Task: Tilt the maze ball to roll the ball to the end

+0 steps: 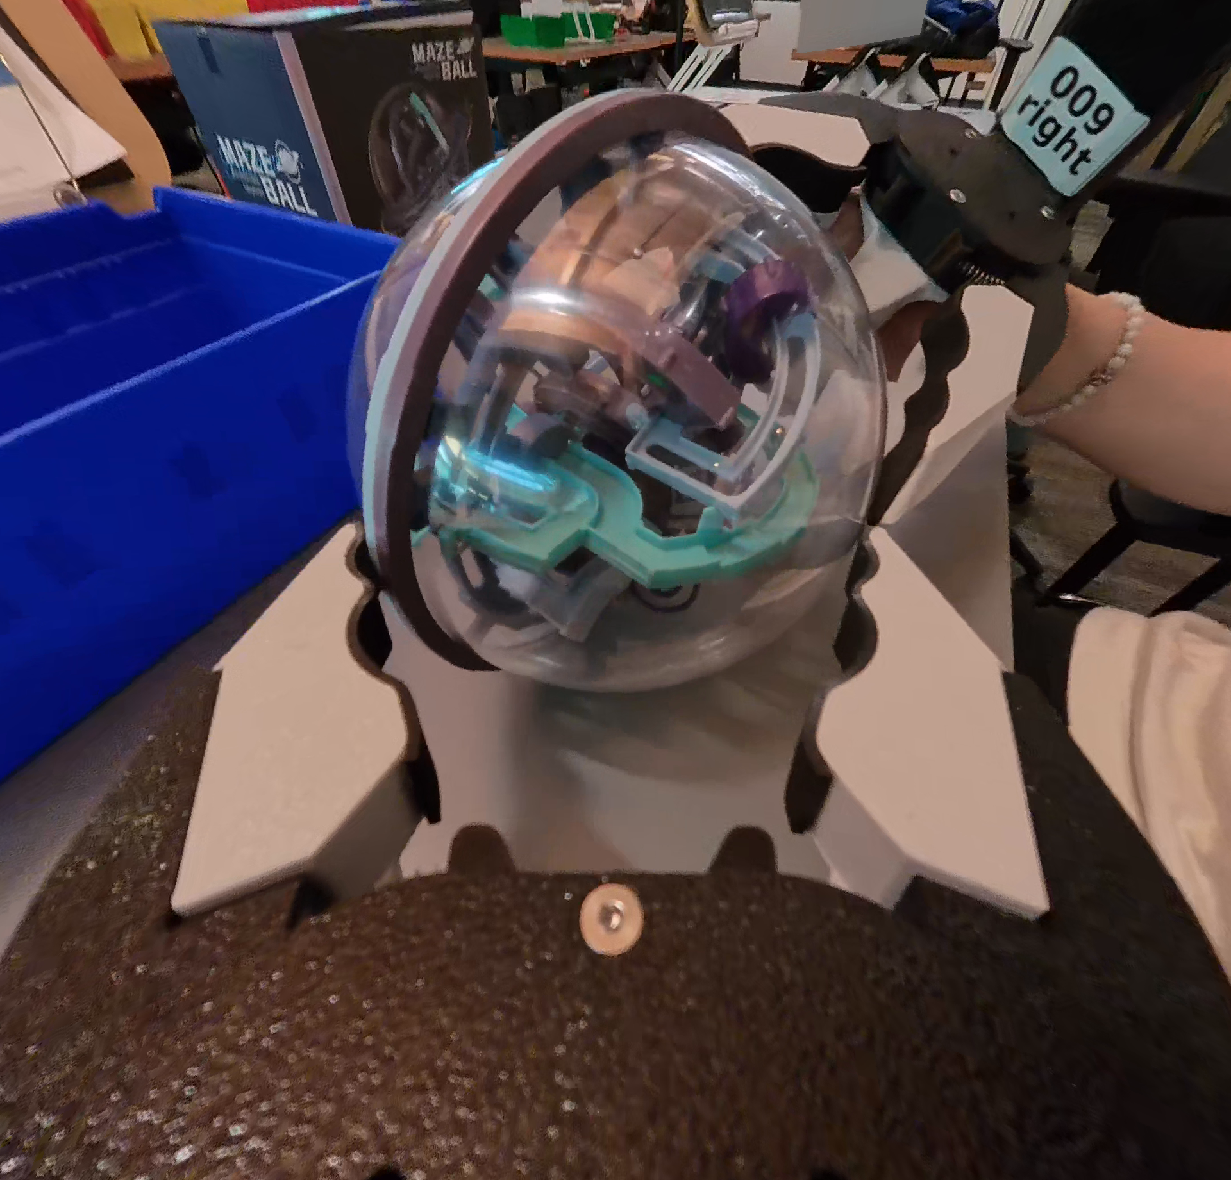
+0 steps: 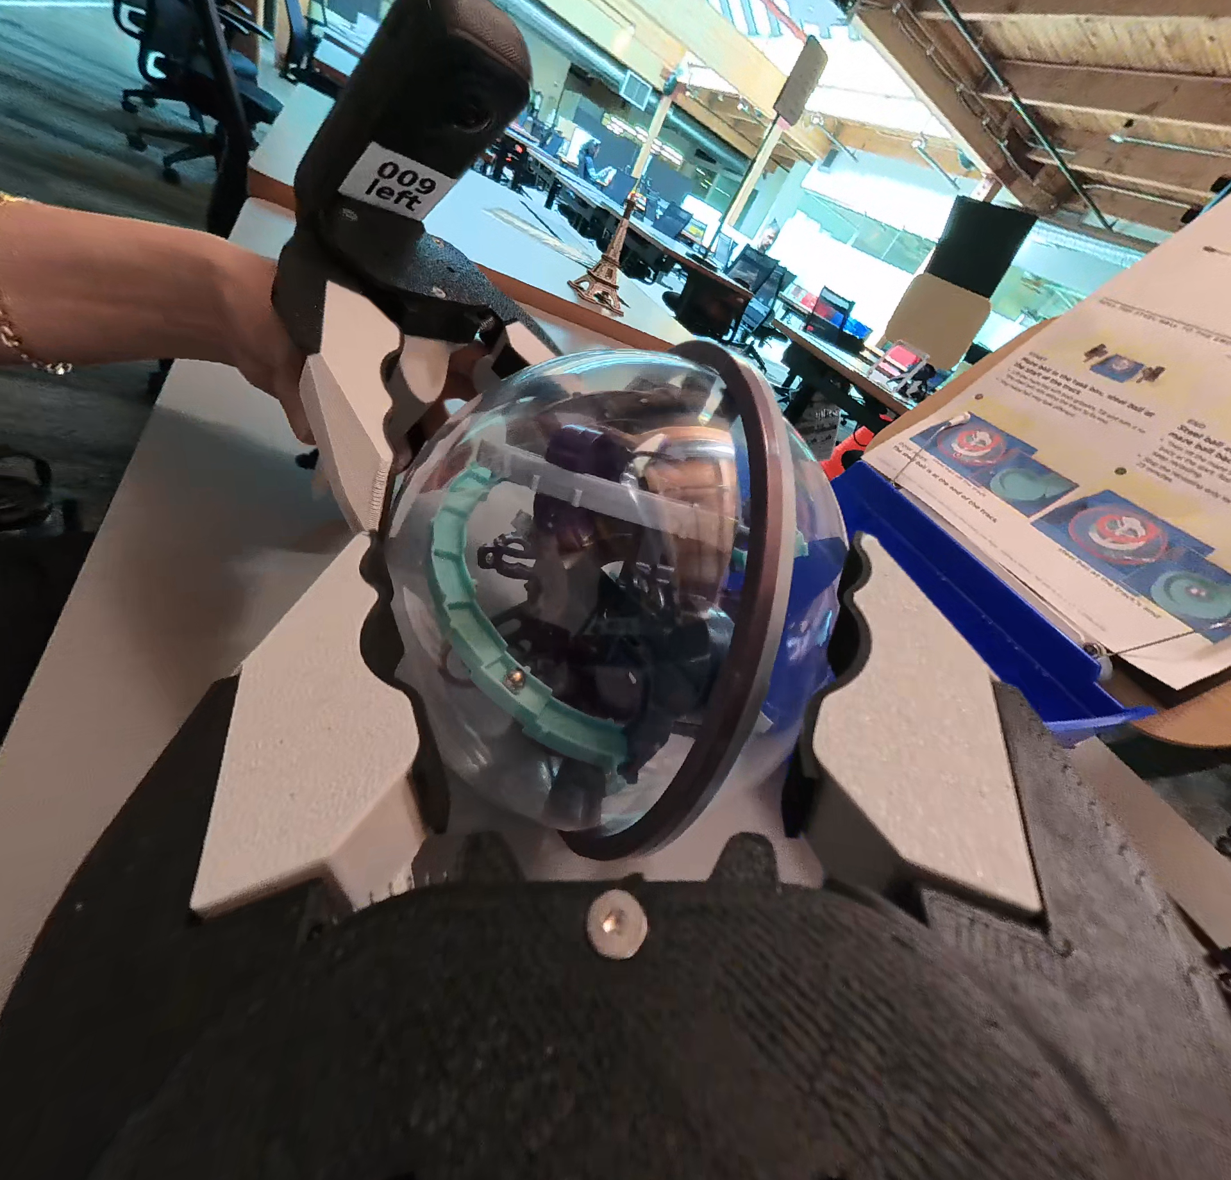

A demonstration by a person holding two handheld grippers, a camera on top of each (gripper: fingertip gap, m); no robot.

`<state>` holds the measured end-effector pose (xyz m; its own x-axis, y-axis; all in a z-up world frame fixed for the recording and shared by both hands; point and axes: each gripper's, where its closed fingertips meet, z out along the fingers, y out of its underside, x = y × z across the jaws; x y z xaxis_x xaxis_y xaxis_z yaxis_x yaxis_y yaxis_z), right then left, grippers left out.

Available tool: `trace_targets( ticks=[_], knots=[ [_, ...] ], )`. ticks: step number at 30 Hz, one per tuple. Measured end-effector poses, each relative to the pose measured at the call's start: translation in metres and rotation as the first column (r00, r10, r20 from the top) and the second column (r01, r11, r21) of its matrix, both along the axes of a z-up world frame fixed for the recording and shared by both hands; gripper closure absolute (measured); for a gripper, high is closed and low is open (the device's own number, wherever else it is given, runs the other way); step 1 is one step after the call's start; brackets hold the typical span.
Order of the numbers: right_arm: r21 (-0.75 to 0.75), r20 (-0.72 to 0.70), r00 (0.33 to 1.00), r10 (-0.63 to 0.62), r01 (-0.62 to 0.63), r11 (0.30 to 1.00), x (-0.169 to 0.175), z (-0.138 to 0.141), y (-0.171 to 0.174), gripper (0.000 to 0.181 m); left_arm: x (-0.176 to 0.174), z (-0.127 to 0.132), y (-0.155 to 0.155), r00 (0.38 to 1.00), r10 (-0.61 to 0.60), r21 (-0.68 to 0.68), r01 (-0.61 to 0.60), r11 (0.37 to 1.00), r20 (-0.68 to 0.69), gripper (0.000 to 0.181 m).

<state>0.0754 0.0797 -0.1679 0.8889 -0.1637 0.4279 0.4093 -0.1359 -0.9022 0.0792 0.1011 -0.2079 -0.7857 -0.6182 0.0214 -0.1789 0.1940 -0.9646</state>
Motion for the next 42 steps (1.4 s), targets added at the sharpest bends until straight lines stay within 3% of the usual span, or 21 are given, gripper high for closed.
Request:
trace_targets(
  ticks=[9, 16, 42],
  knots=[
    [0.048, -0.035, 0.999, -0.018, 0.020, 0.999, 0.000, 0.005, 0.005, 0.053, 0.000, 0.012, 0.003, 0.993, -0.035, -0.213, 0.011, 0.977, -0.111, 0.045],
    [0.032, -0.007, 1.000, -0.021, 0.021, 0.999, -0.003, 0.005, 0.008, 0.053, 0.001, 0.007, 0.002, 0.994, -0.017, -0.160, 0.000, 0.987, -0.105, 0.044],
    [0.061, -0.067, 0.997, -0.027, 0.031, 0.998, 0.004, 0.006, 0.008, 0.052, 0.006, 0.007, 0.003, 0.989, 0.020, -0.182, -0.047, 0.982, -0.149, 0.044]
  ],
)
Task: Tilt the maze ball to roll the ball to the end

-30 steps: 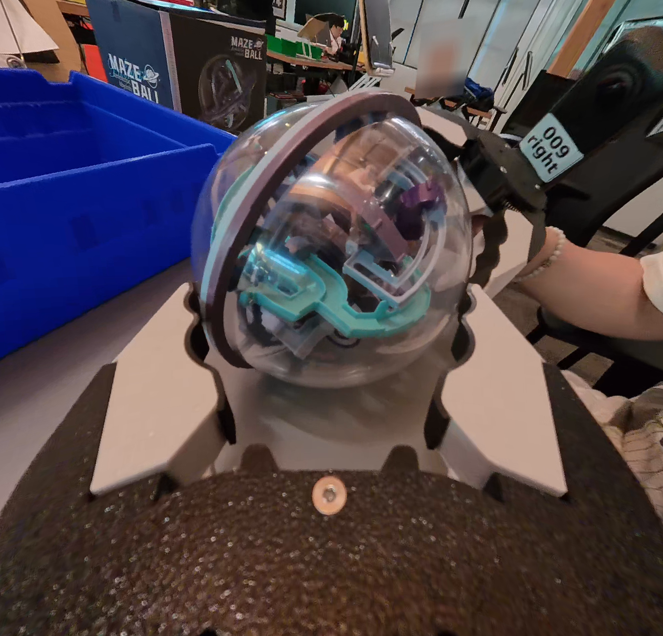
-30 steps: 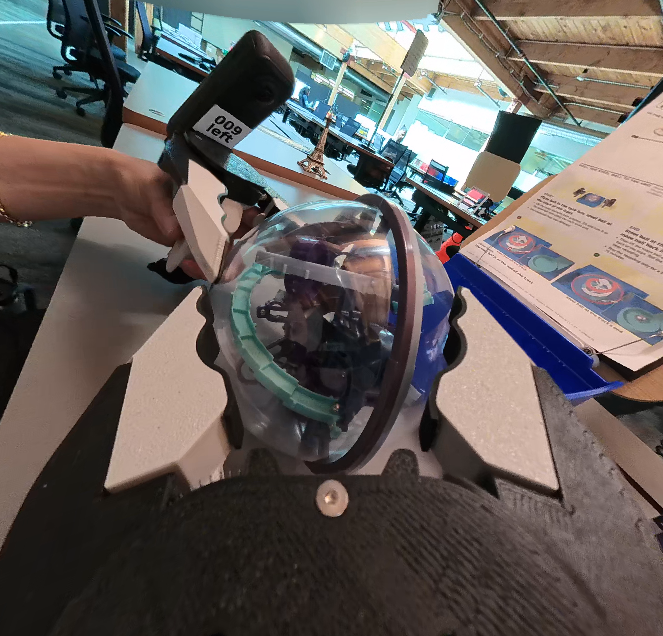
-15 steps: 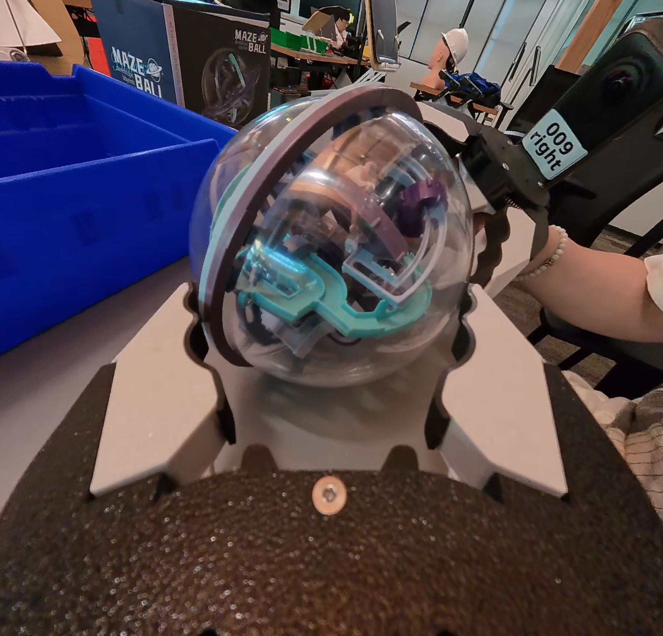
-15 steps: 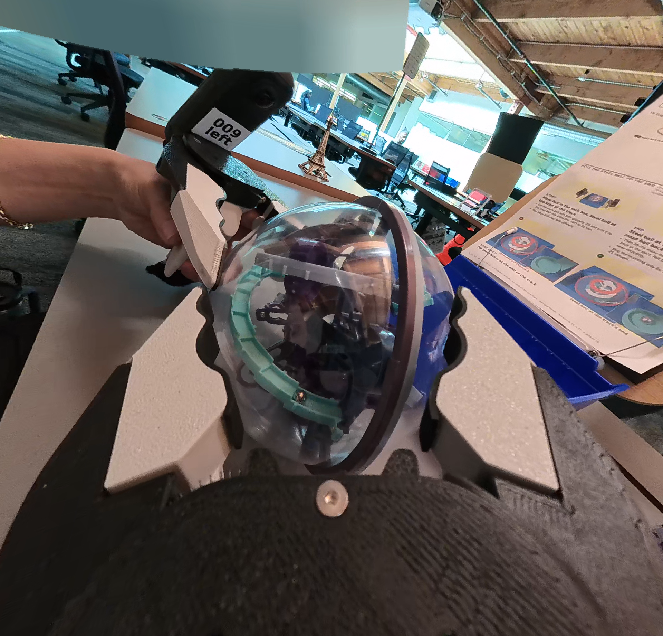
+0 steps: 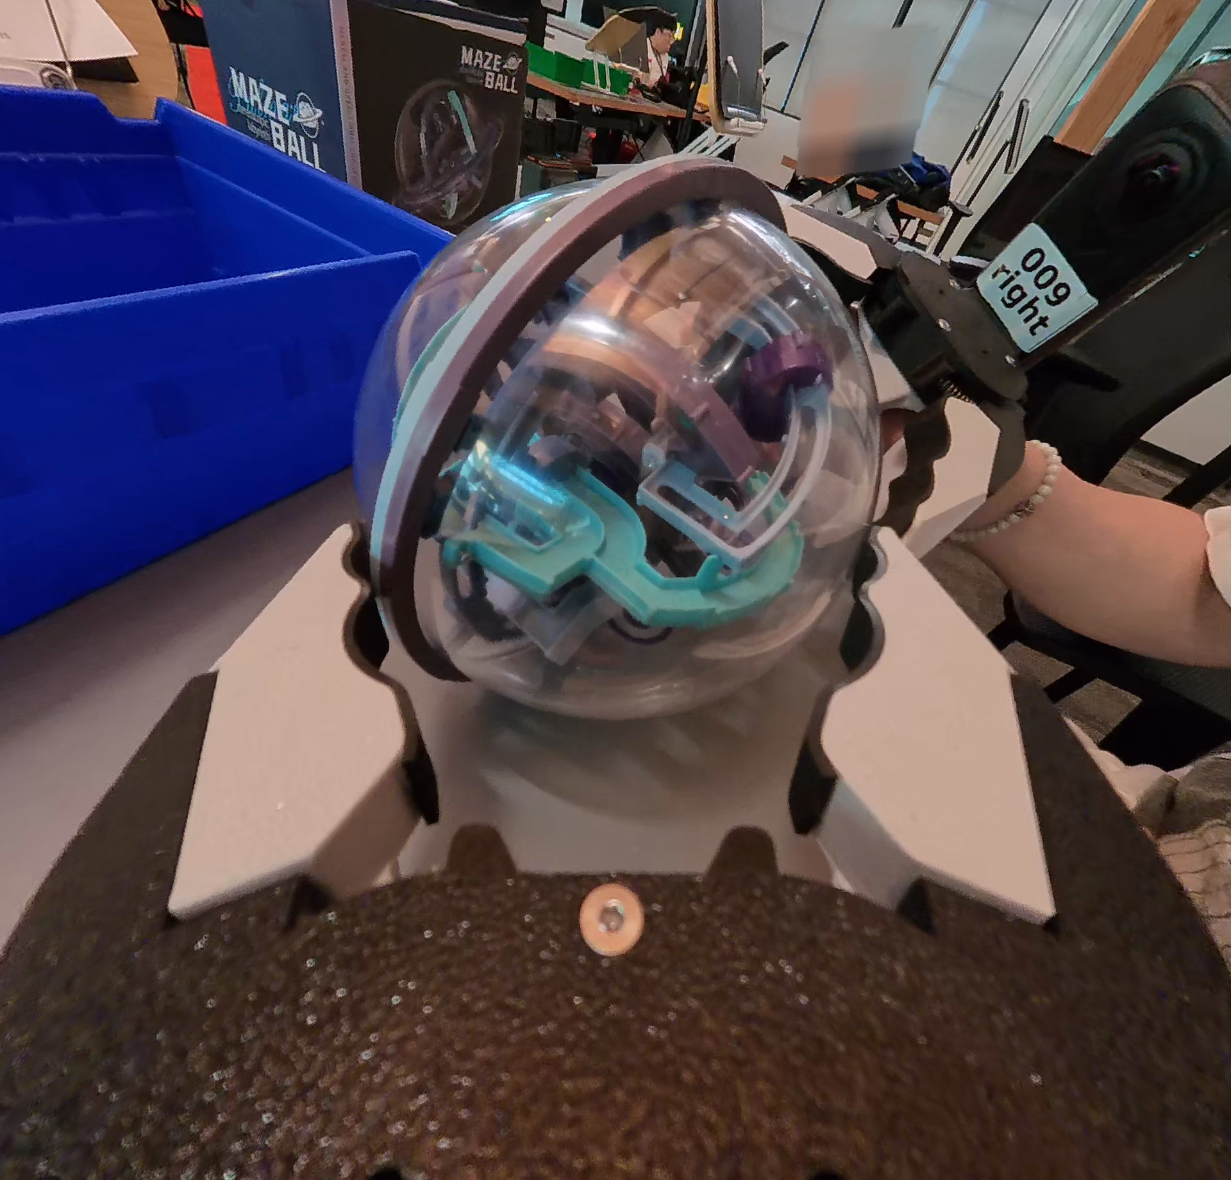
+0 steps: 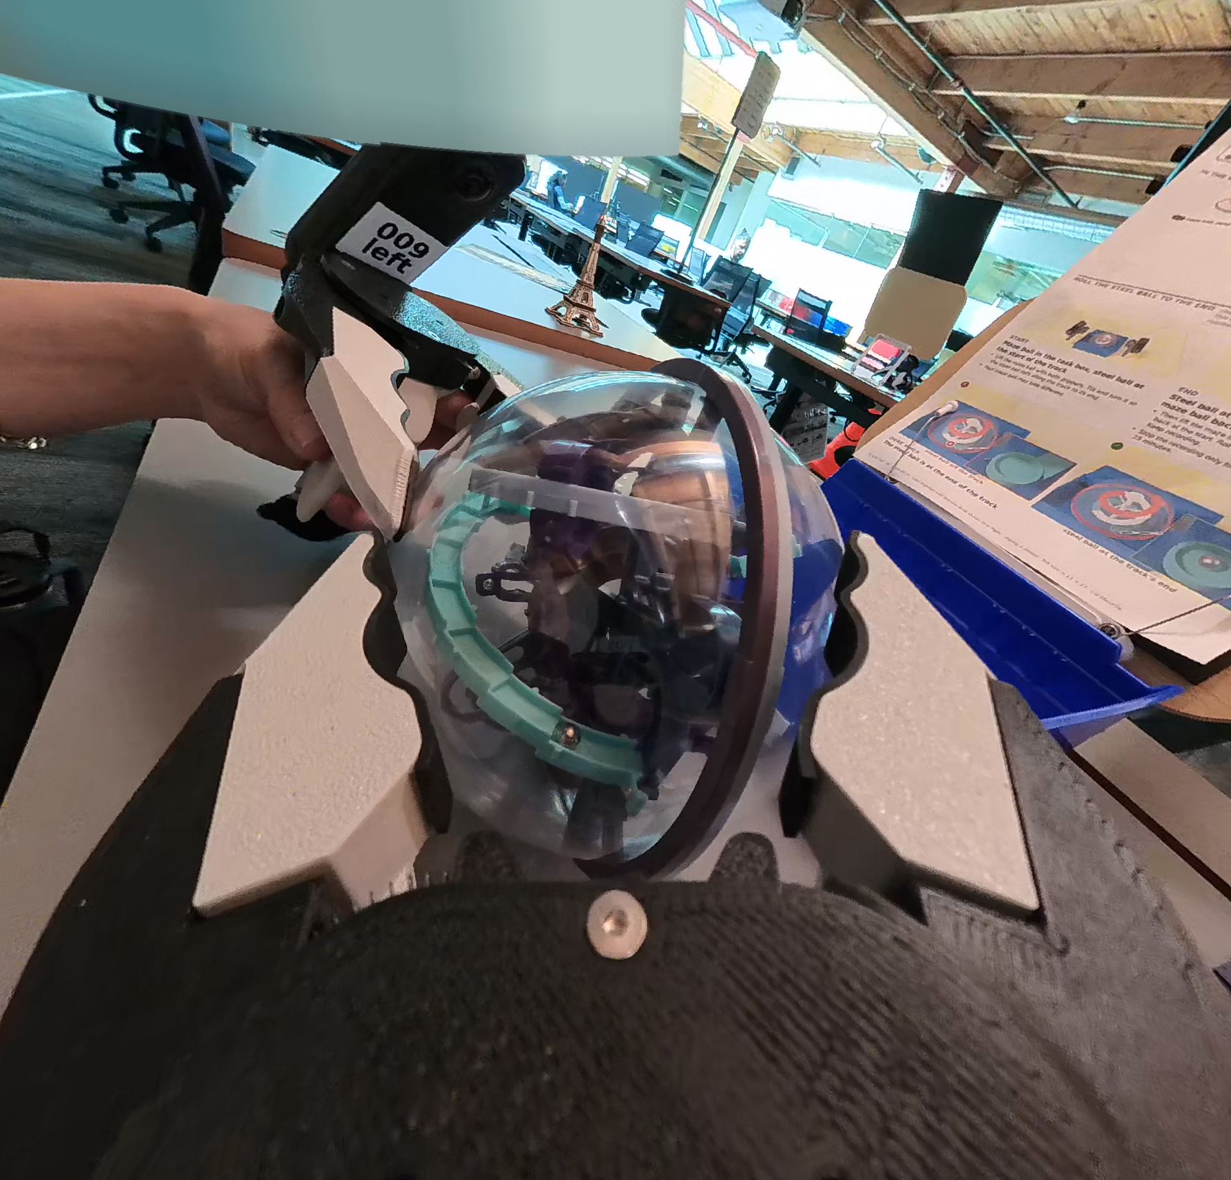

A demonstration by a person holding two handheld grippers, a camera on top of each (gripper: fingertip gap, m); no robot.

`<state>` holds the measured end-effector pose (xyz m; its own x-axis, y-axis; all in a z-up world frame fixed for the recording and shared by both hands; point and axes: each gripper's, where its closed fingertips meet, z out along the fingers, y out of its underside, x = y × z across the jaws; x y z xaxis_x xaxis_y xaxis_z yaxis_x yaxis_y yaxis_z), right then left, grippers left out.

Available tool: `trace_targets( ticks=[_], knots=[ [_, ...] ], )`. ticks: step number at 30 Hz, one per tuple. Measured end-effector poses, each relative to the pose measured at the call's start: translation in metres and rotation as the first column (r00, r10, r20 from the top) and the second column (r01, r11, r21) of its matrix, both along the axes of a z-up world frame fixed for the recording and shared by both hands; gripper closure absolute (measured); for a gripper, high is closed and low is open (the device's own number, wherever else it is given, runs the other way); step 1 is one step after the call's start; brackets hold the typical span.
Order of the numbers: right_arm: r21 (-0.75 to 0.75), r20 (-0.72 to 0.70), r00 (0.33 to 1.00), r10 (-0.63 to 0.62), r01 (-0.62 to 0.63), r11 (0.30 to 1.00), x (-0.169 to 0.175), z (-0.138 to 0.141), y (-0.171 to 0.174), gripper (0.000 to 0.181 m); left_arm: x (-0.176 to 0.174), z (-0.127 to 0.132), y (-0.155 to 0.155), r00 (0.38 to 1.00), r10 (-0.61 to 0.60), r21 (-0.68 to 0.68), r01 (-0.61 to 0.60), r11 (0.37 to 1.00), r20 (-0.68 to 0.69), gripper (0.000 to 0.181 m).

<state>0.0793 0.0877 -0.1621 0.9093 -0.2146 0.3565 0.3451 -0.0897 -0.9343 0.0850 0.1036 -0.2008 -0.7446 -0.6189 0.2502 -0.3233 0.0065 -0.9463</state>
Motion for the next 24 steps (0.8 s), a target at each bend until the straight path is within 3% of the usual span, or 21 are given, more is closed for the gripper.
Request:
trace_targets(
  ticks=[19, 24],
  knots=[
    [0.037, -0.034, 0.999, 0.019, -0.018, 0.999, 0.0042, 0.0007, -0.0021, 0.051, 0.0018, 0.0007, -0.0018, 0.999, 0.035, 0.009, -0.035, 0.999, -0.028, 0.045],
    [0.040, -0.043, 0.999, 0.022, -0.020, 0.999, 0.0054, 0.0007, -0.0029, 0.051, 0.0031, 0.0053, -0.0019, 0.999, 0.045, 0.020, -0.045, 0.999, 0.025, 0.046]
  ],
)
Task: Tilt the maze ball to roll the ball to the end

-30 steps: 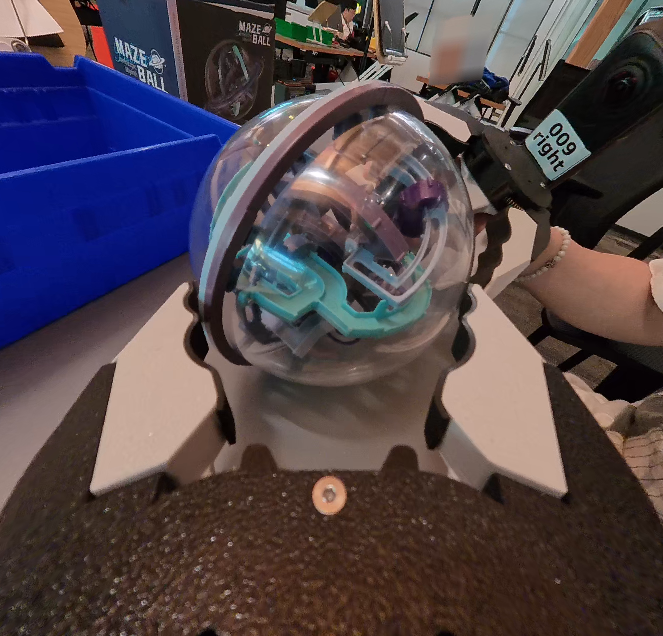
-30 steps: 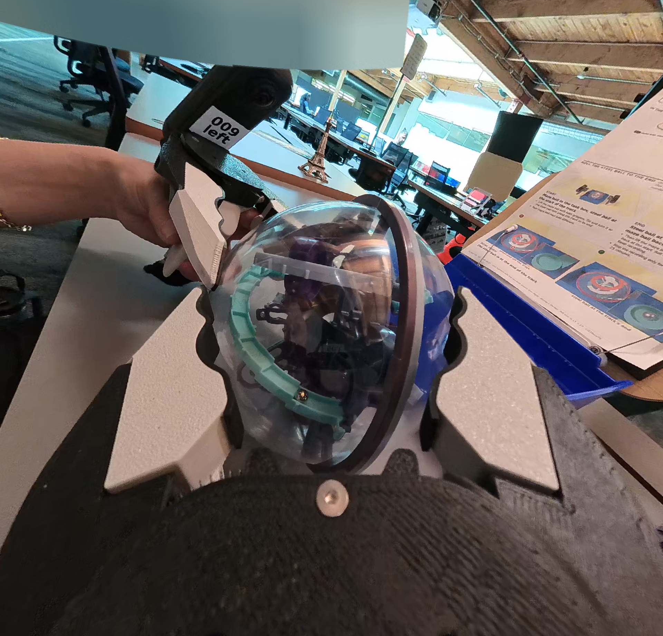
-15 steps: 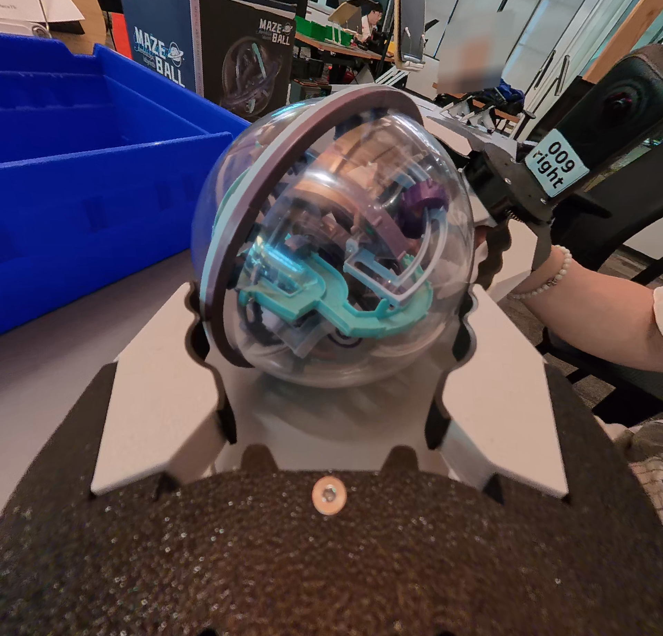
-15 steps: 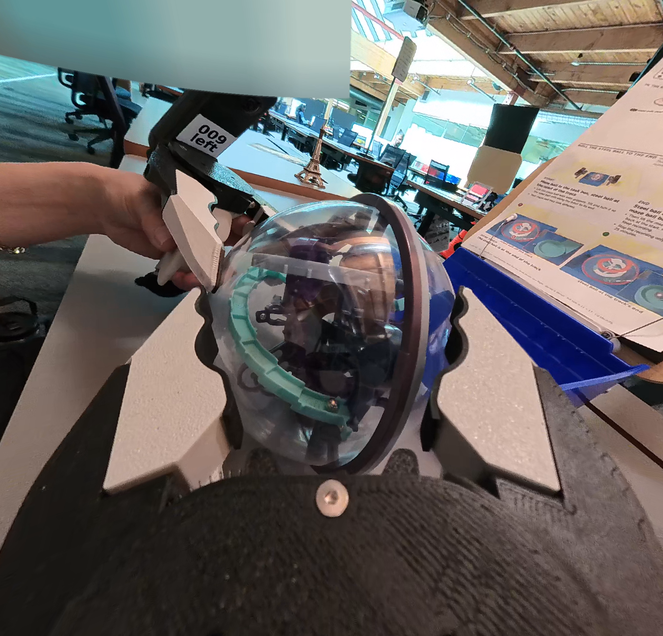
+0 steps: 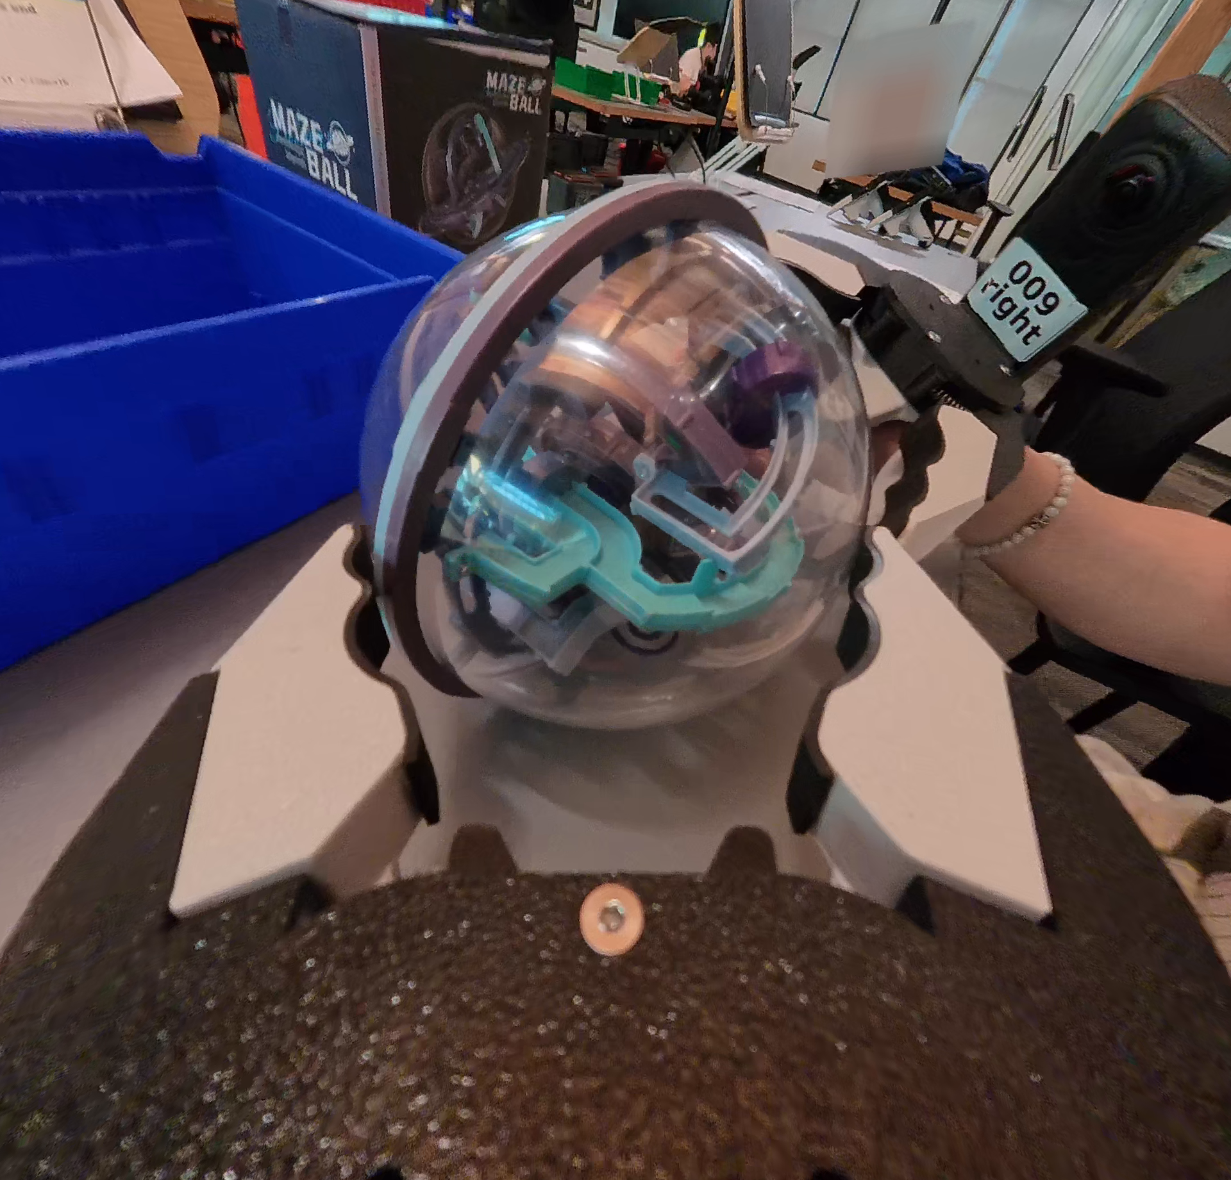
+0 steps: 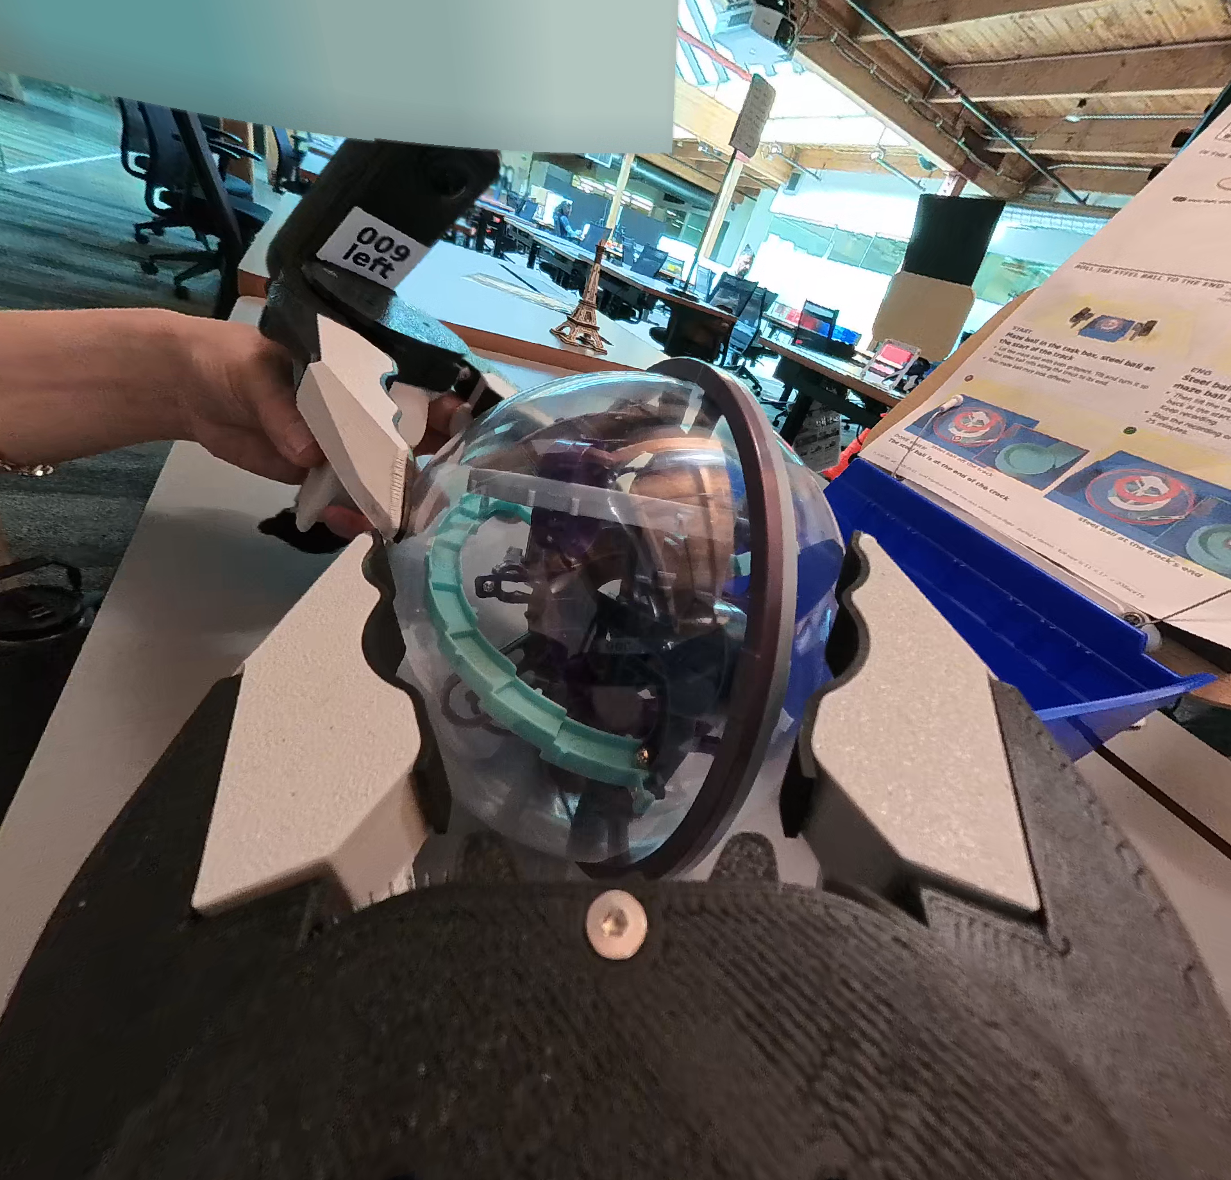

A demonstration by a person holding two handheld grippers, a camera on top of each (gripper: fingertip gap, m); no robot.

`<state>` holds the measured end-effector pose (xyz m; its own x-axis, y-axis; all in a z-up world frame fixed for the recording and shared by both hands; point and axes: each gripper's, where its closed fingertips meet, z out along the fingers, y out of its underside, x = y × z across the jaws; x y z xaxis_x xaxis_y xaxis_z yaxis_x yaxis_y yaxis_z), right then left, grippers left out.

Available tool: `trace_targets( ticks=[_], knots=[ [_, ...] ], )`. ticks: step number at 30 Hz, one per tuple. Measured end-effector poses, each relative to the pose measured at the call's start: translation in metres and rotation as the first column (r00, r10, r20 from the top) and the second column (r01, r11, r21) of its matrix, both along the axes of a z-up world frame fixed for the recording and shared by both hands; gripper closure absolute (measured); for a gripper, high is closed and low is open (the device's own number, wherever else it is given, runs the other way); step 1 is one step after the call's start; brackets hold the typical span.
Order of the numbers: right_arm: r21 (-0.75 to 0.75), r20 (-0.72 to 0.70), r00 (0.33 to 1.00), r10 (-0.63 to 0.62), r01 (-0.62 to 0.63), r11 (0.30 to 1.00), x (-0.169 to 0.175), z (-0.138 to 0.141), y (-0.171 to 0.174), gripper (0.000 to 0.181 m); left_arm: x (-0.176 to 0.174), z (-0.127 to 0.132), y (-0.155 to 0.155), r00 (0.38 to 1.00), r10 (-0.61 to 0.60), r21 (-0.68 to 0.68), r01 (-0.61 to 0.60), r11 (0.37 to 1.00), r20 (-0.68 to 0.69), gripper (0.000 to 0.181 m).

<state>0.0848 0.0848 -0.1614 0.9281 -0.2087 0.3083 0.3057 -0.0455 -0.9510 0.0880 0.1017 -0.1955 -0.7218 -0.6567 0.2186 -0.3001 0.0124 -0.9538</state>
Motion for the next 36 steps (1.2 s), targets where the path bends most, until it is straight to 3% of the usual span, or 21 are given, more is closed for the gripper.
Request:
trace_targets(
  ticks=[5, 11, 17, 20, 36],
  knots=[
    [-0.011, 0.017, 1.000, 0.019, -0.019, 1.000, -0.002, 0.000, 0.002, 0.051, -0.003, 0.016, 0.002, 0.989, -0.011, 0.065, 0.001, 0.998, 0.147, 0.050],
    [-0.025, 0.017, 0.999, 0.031, -0.031, 0.999, -0.002, 0.000, 0.002, 0.051, -0.007, 0.034, -0.004, 0.973, -0.115, 0.131, 0.089, 0.987, 0.202, 0.052],
    [-0.029, 0.032, 0.998, 0.046, -0.045, 0.999, -0.003, 0.001, 0.007, 0.051, 0.006, 0.050, -0.016, 0.959, -0.230, 0.278, 0.179, 0.944, 0.164, 0.061],
    [-0.021, 0.035, 0.998, 0.047, -0.046, 0.999, -0.003, 0.002, 0.011, 0.051, 0.011, 0.047, -0.026, 0.958, -0.276, 0.289, 0.245, 0.926, 0.074, 0.070],
    [0.005, -0.019, 1.000, -0.021, 0.021, 1.000, 0.010, -0.013, 0.004, 0.049, 0.036, 0.041, -0.013, 0.990, -0.113, 0.203, 0.129, 0.971, -0.088, 0.068]
  ],
)
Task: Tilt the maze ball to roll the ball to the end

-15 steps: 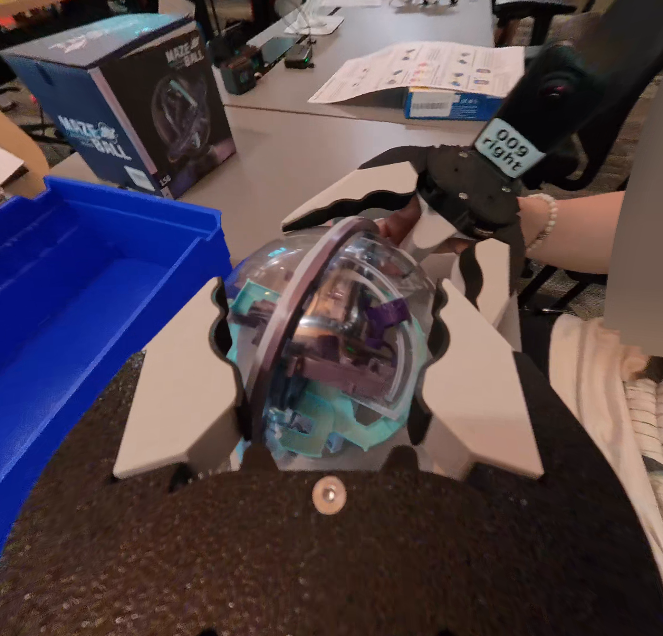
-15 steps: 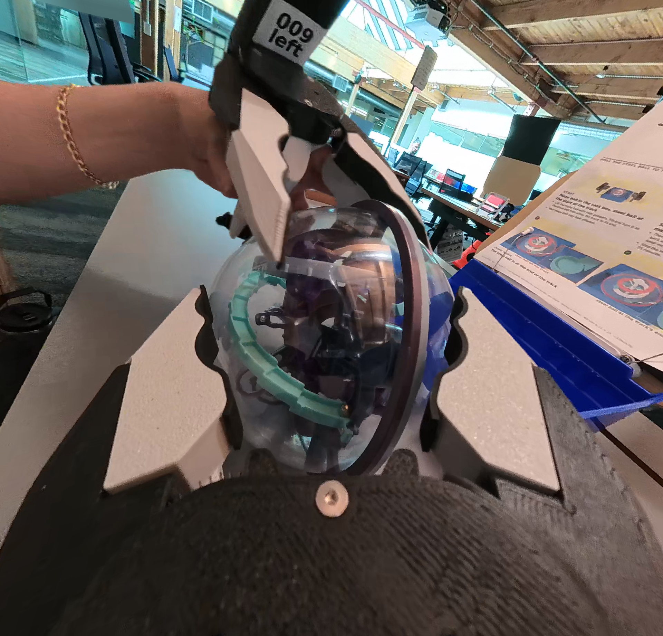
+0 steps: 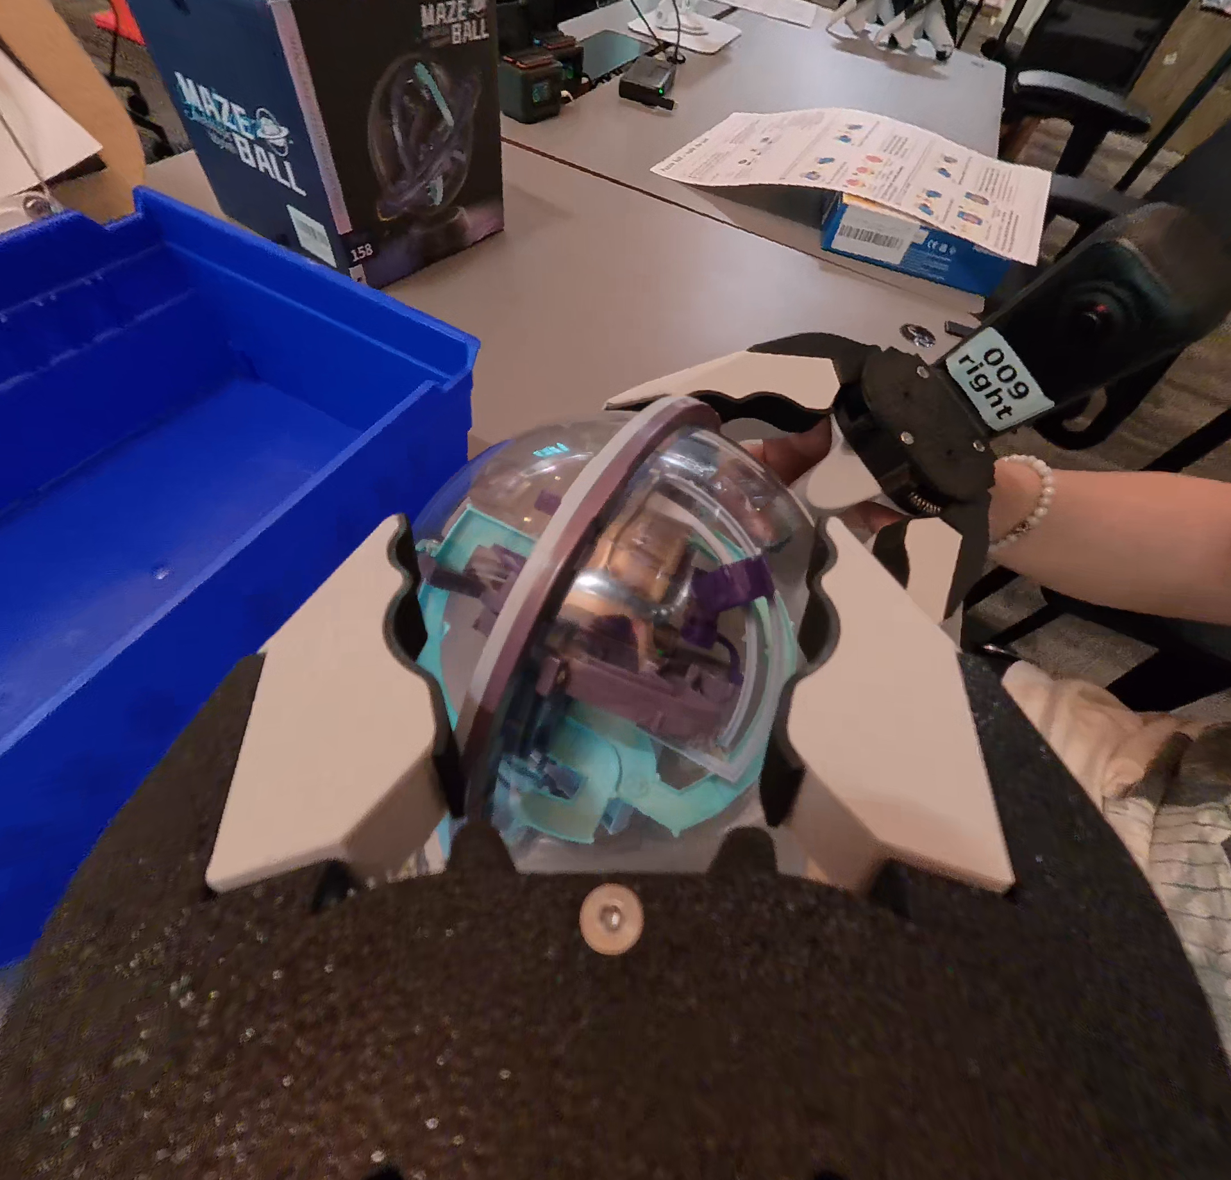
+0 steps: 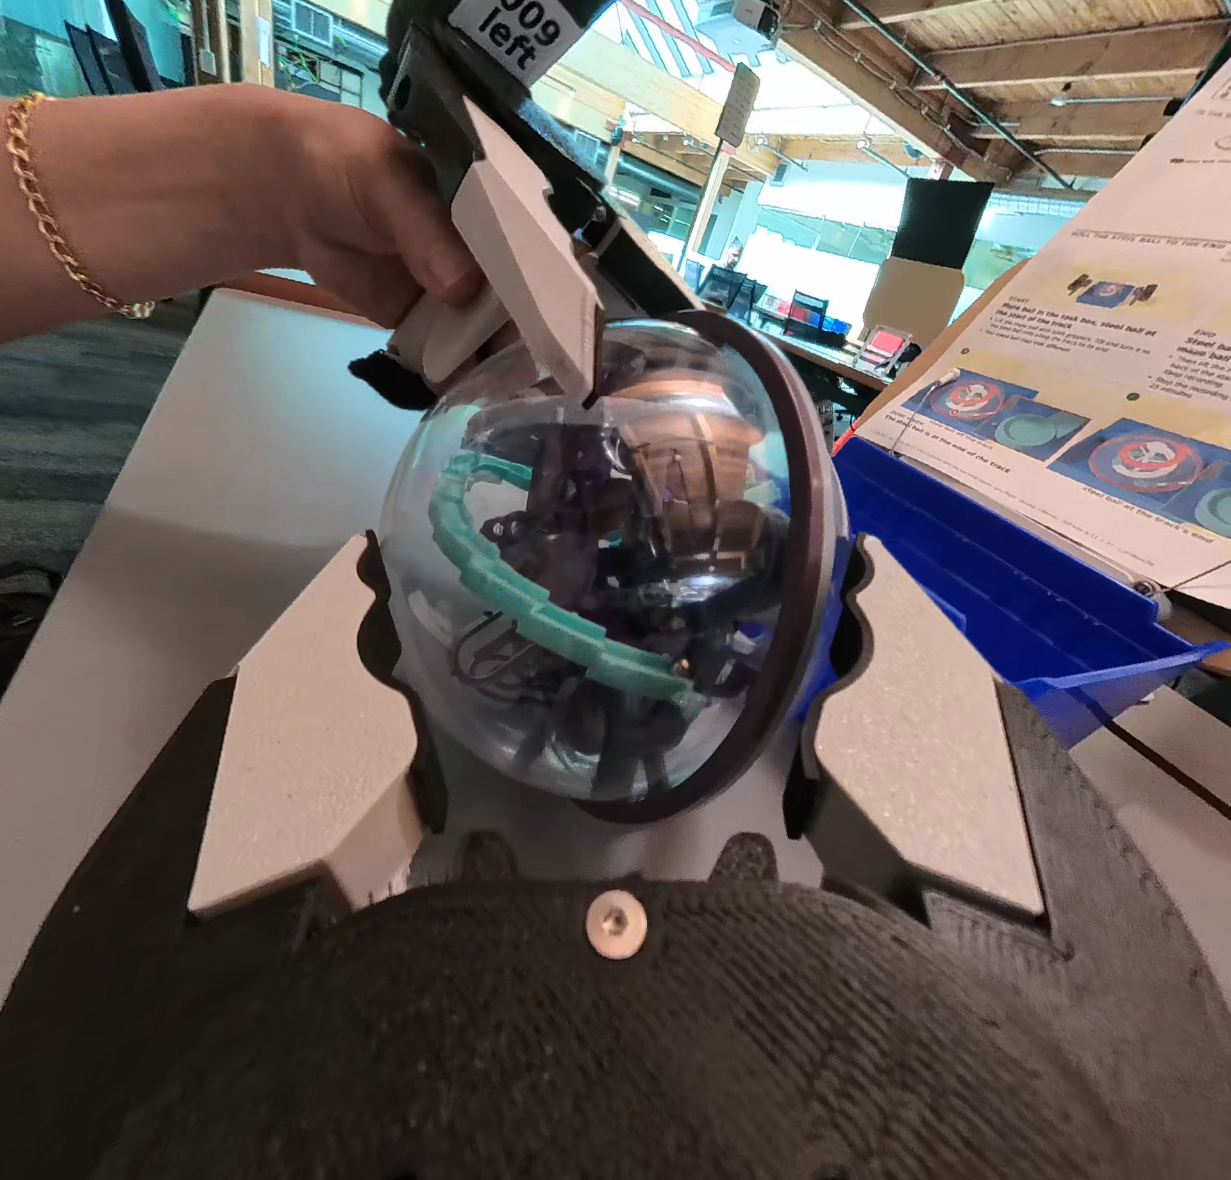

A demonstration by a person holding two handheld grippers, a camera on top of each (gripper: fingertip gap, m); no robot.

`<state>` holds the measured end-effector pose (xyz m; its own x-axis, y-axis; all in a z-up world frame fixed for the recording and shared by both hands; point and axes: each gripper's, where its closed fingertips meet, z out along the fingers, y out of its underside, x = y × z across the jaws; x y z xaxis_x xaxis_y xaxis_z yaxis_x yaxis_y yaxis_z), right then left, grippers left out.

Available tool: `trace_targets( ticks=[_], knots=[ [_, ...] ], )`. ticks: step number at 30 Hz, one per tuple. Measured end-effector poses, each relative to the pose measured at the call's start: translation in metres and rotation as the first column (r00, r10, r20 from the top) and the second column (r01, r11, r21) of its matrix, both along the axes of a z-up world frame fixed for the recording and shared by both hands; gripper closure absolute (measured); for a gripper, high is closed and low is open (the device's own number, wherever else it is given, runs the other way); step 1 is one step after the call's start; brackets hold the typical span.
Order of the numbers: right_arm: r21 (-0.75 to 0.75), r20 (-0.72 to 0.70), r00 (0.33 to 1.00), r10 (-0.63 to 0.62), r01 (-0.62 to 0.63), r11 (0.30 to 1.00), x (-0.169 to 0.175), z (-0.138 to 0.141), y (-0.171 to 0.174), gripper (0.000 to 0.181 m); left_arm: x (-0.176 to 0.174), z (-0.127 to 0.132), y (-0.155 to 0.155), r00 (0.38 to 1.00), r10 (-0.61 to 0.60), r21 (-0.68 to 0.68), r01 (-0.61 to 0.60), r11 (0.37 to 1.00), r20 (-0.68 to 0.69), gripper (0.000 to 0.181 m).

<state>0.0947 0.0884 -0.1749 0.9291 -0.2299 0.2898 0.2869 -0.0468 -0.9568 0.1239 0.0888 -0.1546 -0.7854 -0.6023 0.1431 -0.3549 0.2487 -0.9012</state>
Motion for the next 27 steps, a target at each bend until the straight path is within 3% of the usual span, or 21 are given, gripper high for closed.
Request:
trace_targets(
  ticks=[6, 27],
  knots=[
    [0.002, -0.013, 1.000, -0.017, 0.018, 1.000, 0.0025, -0.0057, 0.0023, 0.048, 0.0033, 0.0002, 0.0086, 0.999, 0.034, -0.068, -0.035, 0.997, -0.012, 0.068],
    [0.015, -0.028, 1.000, -0.003, 0.004, 1.000, 0.0038, -0.0065, 0.0007, 0.049, 0.0046, 0.0002, 0.0085, 0.998, 0.055, -0.071, -0.056, 0.996, -0.013, 0.068]
  ],
)
